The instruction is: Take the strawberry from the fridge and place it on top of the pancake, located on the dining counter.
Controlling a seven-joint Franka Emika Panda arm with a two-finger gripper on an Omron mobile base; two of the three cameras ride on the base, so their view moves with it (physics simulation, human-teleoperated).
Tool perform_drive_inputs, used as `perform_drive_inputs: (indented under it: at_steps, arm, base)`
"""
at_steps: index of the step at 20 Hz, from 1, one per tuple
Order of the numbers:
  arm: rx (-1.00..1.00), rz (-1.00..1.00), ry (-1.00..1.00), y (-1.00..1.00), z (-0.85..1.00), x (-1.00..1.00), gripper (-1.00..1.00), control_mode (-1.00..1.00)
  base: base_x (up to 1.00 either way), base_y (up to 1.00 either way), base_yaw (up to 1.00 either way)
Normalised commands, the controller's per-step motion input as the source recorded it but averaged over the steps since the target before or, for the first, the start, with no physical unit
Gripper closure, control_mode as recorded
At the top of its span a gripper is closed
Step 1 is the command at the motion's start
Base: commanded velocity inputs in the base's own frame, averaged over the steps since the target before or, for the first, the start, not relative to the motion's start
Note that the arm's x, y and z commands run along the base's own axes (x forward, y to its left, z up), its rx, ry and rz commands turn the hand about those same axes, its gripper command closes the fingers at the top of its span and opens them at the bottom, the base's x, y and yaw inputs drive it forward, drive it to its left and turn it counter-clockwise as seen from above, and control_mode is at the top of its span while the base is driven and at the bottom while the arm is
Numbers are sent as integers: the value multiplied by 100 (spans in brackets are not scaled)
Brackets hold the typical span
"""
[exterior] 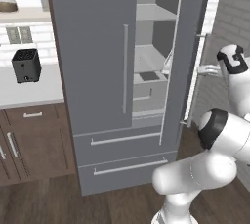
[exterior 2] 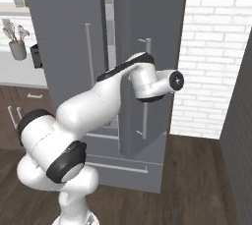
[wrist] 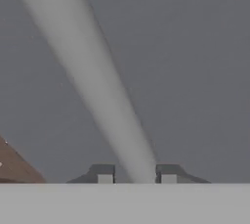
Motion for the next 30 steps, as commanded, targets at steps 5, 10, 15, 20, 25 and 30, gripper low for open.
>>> perform_drive_inputs:
  at_steps: [5, 10, 15, 20, 25, 30]
  arm:
    - [6, -8, -1, -46, 0, -89, -100, -100]
    - [-9, -10, 0, -2, 18, -72, -100, -100]
    - [-50, -19, 18, 92, 6, -42, -100, -100]
    - [-69, -13, 30, 100, 0, -5, -100, -100]
    - [-79, -12, 27, 82, 9, 31, -100, -100]
    - [-73, -6, 21, 76, 19, 51, -100, -100]
  base:
    - [0, 0, 0]
    - [0, 0, 0]
    - [0, 0, 0]
    - [0, 0, 0]
    - [0, 0, 0]
    - [0, 0, 0]
